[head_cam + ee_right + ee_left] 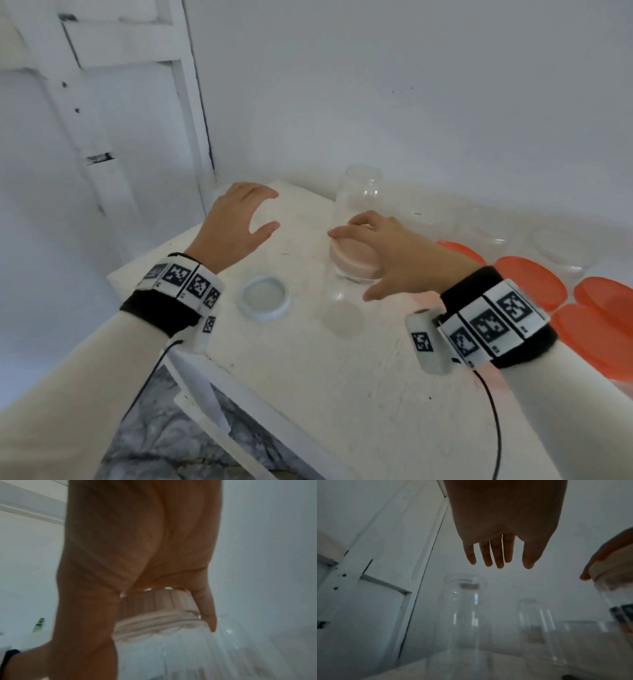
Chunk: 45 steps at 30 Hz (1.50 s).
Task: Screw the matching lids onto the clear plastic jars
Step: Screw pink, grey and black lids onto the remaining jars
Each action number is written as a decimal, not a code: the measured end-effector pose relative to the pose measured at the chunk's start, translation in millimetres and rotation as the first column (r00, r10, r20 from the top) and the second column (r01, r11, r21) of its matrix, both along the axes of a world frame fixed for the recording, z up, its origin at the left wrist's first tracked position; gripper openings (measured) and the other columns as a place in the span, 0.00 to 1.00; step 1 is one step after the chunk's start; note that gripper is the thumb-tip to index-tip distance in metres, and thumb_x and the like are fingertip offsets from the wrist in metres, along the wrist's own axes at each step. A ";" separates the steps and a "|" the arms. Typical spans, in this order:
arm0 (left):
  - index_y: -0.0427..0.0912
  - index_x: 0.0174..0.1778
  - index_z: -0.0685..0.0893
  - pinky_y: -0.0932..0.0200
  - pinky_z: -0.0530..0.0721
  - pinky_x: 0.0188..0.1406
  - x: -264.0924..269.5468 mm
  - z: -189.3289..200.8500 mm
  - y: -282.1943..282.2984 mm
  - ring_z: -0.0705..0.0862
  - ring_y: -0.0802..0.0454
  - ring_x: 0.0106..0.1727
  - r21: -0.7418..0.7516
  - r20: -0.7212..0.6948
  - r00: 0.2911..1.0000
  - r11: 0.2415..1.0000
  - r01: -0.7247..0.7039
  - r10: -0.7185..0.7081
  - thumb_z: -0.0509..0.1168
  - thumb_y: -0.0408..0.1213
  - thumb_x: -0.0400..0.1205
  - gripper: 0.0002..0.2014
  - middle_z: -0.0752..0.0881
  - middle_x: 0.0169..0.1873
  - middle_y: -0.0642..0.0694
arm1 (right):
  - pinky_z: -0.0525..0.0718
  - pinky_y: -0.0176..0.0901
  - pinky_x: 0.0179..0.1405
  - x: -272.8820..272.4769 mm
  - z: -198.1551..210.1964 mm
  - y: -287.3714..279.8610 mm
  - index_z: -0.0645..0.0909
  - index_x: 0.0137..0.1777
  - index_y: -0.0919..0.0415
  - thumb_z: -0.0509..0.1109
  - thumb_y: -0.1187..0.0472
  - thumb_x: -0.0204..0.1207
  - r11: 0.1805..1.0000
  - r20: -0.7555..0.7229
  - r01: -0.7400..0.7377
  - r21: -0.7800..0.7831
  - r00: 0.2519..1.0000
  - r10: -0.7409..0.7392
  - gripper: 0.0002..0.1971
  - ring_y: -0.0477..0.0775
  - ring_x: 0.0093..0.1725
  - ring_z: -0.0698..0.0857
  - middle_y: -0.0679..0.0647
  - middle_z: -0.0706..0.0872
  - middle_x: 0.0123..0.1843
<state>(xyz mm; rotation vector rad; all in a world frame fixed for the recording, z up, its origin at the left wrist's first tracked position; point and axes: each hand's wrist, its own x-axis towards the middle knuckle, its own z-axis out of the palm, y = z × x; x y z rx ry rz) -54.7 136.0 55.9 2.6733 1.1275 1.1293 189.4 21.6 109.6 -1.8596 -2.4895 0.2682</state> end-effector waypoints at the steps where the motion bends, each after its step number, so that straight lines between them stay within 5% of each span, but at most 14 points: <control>1: 0.37 0.62 0.80 0.48 0.74 0.60 -5.2 0.0 8.8 0.72 0.50 0.62 0.046 -0.042 0.999 0.999 -0.025 0.027 0.59 0.51 0.76 0.25 0.82 0.59 0.43 | 0.79 0.52 0.58 -5.1 -2.6 7.5 0.55 0.76 0.32 0.81 0.53 0.61 1.000 -0.007 -0.009 0.011 1.000 0.009 0.49 0.52 0.64 0.66 0.44 0.58 0.74; 5: 0.38 0.63 0.79 0.41 0.71 0.67 -19.3 -2.0 40.8 0.74 0.43 0.67 0.080 -0.153 0.983 0.993 -0.087 0.098 0.57 0.53 0.76 0.27 0.80 0.63 0.43 | 0.79 0.50 0.57 -19.9 -8.2 39.9 0.53 0.78 0.33 0.80 0.55 0.63 1.000 -0.021 -0.005 0.026 1.000 0.005 0.49 0.53 0.71 0.62 0.44 0.55 0.78; 8: 0.40 0.66 0.78 0.35 0.67 0.71 -23.5 -4.9 58.5 0.72 0.42 0.72 0.041 -0.199 0.972 0.992 -0.122 0.128 0.54 0.59 0.75 0.31 0.78 0.68 0.44 | 0.75 0.56 0.67 -24.3 -12.0 62.2 0.51 0.79 0.34 0.80 0.56 0.64 0.999 -0.060 0.015 0.029 0.998 -0.013 0.50 0.54 0.77 0.56 0.43 0.51 0.81; 14: 0.43 0.69 0.77 0.57 0.69 0.66 -20.2 -18.8 73.8 0.70 0.51 0.70 -0.123 -0.072 0.994 0.988 -0.092 0.084 0.51 0.67 0.73 0.38 0.77 0.69 0.49 | 0.49 0.52 0.80 -32.6 -23.9 110.7 0.50 0.82 0.44 0.78 0.51 0.68 0.987 0.008 0.003 0.159 1.000 -0.005 0.48 0.56 0.83 0.46 0.51 0.48 0.85; 21: 0.40 0.65 0.81 0.62 0.70 0.63 -20.5 -28.8 81.5 0.75 0.49 0.65 -0.061 0.034 0.999 0.997 -0.038 0.040 0.56 0.64 0.73 0.35 0.81 0.64 0.48 | 0.49 0.50 0.79 -47.7 -38.7 154.0 0.60 0.80 0.52 0.77 0.53 0.70 0.956 -0.150 0.093 0.280 0.987 -0.052 0.41 0.59 0.83 0.49 0.56 0.55 0.83; 33: 0.43 0.71 0.74 0.67 0.63 0.64 -22.9 -26.9 79.6 0.69 0.55 0.70 -0.181 0.124 0.992 0.983 0.036 -0.014 0.60 0.66 0.70 0.38 0.76 0.69 0.52 | 0.56 0.66 0.78 -57.7 -48.8 210.2 0.63 0.78 0.54 0.77 0.50 0.68 0.933 -0.053 0.153 0.325 0.988 -0.144 0.40 0.64 0.81 0.55 0.58 0.62 0.81; 40: 0.48 0.80 0.50 0.59 0.63 0.70 -30.5 -21.1 77.7 0.62 0.52 0.74 -0.403 0.279 0.952 0.884 0.236 -0.127 0.79 0.43 0.65 0.53 0.62 0.74 0.48 | 0.40 0.62 0.79 -57.4 -35.1 198.5 0.58 0.80 0.50 0.75 0.50 0.71 0.946 -0.118 0.207 0.249 0.976 -0.183 0.40 0.58 0.83 0.44 0.54 0.53 0.84; 43: 0.52 0.78 0.49 0.65 0.65 0.71 -37.9 -25.9 79.0 0.66 0.57 0.69 -0.472 0.408 0.904 0.819 0.325 -0.123 0.79 0.42 0.60 0.56 0.64 0.68 0.48 | 0.47 0.58 0.81 -61.6 -25.6 187.9 0.65 0.77 0.58 0.75 0.56 0.72 0.925 -0.251 0.170 0.340 0.964 -0.085 0.35 0.60 0.83 0.48 0.59 0.58 0.82; 45: 0.51 0.77 0.51 0.61 0.67 0.73 -41.9 -30.1 78.9 0.68 0.60 0.69 -0.532 0.449 0.891 0.779 0.332 -0.073 0.83 0.38 0.60 0.56 0.67 0.67 0.49 | 0.55 0.46 0.78 -68.8 -21.0 178.4 0.71 0.73 0.63 0.75 0.60 0.72 0.897 -0.346 0.128 0.423 0.938 0.029 0.29 0.59 0.81 0.56 0.59 0.65 0.78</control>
